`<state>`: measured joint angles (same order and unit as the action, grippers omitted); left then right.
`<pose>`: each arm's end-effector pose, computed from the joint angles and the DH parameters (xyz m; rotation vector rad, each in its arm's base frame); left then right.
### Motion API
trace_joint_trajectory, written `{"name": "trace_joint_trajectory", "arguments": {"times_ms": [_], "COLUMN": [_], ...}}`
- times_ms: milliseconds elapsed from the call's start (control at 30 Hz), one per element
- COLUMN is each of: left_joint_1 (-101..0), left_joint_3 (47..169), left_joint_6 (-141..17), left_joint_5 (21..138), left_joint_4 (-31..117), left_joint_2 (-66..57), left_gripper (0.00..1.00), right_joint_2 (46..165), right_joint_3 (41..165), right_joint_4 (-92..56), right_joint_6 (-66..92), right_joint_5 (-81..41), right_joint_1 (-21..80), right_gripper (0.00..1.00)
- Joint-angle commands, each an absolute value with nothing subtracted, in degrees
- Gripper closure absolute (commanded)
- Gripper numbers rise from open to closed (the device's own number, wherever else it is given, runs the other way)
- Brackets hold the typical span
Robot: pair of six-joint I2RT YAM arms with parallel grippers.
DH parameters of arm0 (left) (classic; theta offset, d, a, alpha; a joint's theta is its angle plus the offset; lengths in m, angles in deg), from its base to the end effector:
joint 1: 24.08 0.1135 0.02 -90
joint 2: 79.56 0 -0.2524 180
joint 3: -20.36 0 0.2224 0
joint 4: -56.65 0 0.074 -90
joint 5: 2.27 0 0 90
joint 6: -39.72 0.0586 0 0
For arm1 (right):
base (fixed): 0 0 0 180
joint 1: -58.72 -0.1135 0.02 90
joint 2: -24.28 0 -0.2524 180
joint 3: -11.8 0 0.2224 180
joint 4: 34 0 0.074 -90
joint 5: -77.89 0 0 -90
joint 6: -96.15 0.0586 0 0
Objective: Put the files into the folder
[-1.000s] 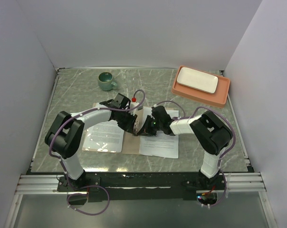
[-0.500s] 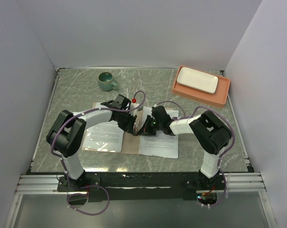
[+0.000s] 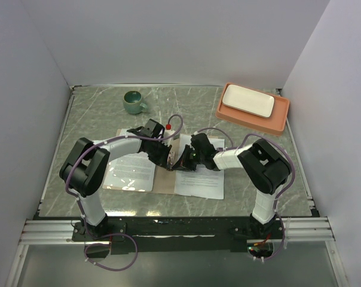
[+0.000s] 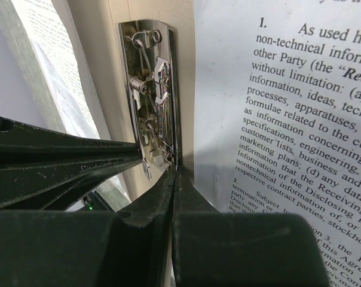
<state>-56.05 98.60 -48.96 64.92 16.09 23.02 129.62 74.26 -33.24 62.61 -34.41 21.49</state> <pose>0.2695 -0.1950 0.1522 0.9035 2.5920 -0.6948 0.2593 0.2249 0.1171 0.2191 2.6140 1.1689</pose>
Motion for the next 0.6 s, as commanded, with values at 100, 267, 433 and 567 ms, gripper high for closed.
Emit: {"name": "trace_joint_trajectory", "arguments": {"times_ms": [100, 267, 433, 567], "left_joint_1": [-56.3, -56.3, -56.3, -56.3], "left_joint_3": [98.2, 98.4, 98.9, 97.9], "left_joint_6": [-49.9, -49.9, -49.9, -49.9], "left_joint_5": [62.8, 62.3, 62.2, 62.3], "left_joint_4": [17.7, 17.3, 16.8, 17.5], "left_joint_2": [22.6, 21.2, 21.2, 20.8], "left_gripper": [0.88, 0.87, 0.87, 0.87], "right_joint_2": [133.4, 133.2, 132.9, 133.0], "right_joint_3": [72.3, 71.9, 72.2, 71.8], "right_joint_4": [-29.3, -29.3, -28.8, -29.6], "right_joint_6": [62.0, 62.2, 62.1, 62.6], "right_joint_5": [-29.9, -29.8, -29.5, -29.6], "right_joint_1": [20.8, 20.7, 20.6, 20.6], "right_gripper": [1.0, 1.0, 1.0, 1.0]}}
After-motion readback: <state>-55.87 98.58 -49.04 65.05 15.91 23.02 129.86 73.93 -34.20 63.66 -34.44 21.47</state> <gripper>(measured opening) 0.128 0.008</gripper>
